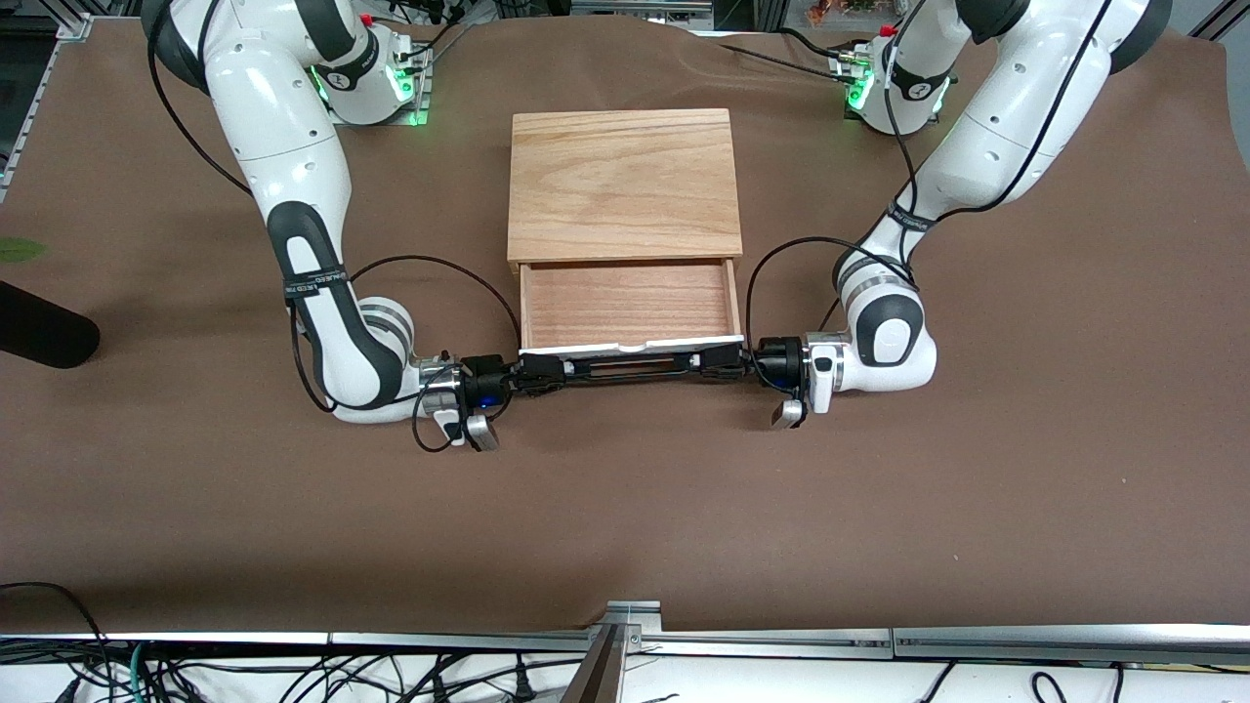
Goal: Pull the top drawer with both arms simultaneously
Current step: 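Open both grippers and draw them back from the handle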
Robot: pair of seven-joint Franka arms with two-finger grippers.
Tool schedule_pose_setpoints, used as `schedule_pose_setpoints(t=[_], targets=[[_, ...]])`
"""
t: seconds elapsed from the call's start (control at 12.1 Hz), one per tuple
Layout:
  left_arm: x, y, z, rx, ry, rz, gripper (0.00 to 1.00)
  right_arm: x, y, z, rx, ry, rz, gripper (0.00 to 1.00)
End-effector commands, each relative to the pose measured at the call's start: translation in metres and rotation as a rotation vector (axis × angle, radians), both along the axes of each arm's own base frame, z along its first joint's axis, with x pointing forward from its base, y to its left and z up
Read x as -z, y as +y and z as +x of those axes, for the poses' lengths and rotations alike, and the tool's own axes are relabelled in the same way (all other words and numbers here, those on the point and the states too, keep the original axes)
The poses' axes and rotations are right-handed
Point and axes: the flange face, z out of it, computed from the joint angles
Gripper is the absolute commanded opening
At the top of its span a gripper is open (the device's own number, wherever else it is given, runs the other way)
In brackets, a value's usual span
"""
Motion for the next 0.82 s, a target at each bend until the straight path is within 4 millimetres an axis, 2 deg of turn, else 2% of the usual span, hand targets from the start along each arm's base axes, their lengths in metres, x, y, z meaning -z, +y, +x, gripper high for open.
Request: schedule_pose_setpoints(t=[0.0, 0.08, 0.16, 0.25, 0.41, 0.58, 0.66, 0.74], targets=[[0.022, 0.052, -0.009, -0.010, 0.056, 0.075, 0.47, -0.011, -0.056, 0.034, 0.082, -0.038, 0.006, 0.70], [0.021, 0.055, -0.008, -0.015, 0.064, 0.074, 0.47, -0.011, -0.055, 0.034, 0.080, -0.037, 0.007, 0.76], [0.021, 0.055, -0.008, -0.016, 0.067, 0.074, 0.50, -0.012, -0.056, 0.034, 0.079, -0.040, 0.004, 1.00], [0.021, 0.054, -0.008, -0.014, 0.068, 0.074, 1.00, -0.014, -0.058, 0.034, 0.065, -0.047, -0.015, 1.00], [0.015, 0.059, -0.002, -0.031, 0.117, 0.071, 1.00, -0.021, -0.085, 0.041, 0.042, -0.078, -0.113, 1.00], [0.004, 0.069, 0.007, -0.020, 0.131, 0.101, 1.00, -0.042, -0.122, 0.049, 0.002, -0.047, -0.274, 1.00], [-0.002, 0.076, 0.011, -0.013, 0.140, 0.124, 1.00, -0.072, -0.136, 0.060, -0.035, -0.071, -0.377, 1.00], [-0.010, 0.090, 0.017, 0.000, 0.152, 0.163, 1.00, -0.092, -0.153, 0.067, -0.063, -0.062, -0.492, 1.00]])
